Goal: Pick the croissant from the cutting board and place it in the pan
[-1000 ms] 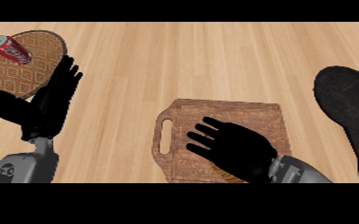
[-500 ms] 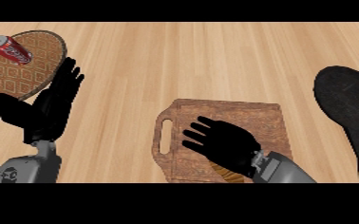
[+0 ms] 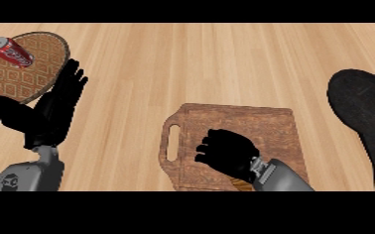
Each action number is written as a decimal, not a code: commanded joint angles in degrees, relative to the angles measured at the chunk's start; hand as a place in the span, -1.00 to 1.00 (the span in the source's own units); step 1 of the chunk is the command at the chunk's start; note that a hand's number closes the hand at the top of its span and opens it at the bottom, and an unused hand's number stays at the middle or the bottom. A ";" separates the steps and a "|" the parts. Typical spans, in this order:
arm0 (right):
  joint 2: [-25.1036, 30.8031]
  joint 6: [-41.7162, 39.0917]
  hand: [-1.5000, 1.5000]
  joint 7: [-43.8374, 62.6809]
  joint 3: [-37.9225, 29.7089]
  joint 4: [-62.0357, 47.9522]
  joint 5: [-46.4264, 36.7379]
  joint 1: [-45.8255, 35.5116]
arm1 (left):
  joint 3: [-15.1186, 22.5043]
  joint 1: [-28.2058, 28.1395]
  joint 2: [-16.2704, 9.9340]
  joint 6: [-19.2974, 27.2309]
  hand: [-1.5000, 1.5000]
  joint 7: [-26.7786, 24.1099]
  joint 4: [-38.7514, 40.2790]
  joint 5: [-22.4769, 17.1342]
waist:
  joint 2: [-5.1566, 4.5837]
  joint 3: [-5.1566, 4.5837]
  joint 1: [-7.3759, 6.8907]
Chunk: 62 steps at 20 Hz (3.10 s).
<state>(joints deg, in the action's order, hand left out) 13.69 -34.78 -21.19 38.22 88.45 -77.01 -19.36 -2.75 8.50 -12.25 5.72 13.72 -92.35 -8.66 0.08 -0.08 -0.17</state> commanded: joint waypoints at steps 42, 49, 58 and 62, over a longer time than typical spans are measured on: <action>-7.07 8.13 1.00 54.81 -45.90 16.29 -5.95 -13.80 | -2.20 1.38 1.08 -2.14 0.00 0.03 0.85 1.05 | -0.05 0.08 0.09; -0.35 20.19 1.00 47.96 -56.84 10.94 0.16 -7.70 | -1.69 0.61 3.10 -1.37 0.00 -3.89 3.70 2.74 | -0.17 0.09 0.19; 13.14 32.98 1.00 30.61 -73.32 -10.26 12.91 -6.87 | -2.39 0.76 1.90 -1.88 0.00 2.29 -1.35 1.06 | -0.31 0.16 -0.33; 13.28 39.48 1.00 23.67 -72.79 -20.07 15.38 -6.29 | -2.36 3.65 3.12 -1.50 0.00 -1.86 5.24 2.68 | -0.38 0.13 -0.05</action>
<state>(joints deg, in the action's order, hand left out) 25.16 -1.48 9.22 -32.49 77.98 -64.85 -25.61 -4.81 9.42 -9.59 4.19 13.44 -91.08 -6.43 -0.17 0.04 -0.25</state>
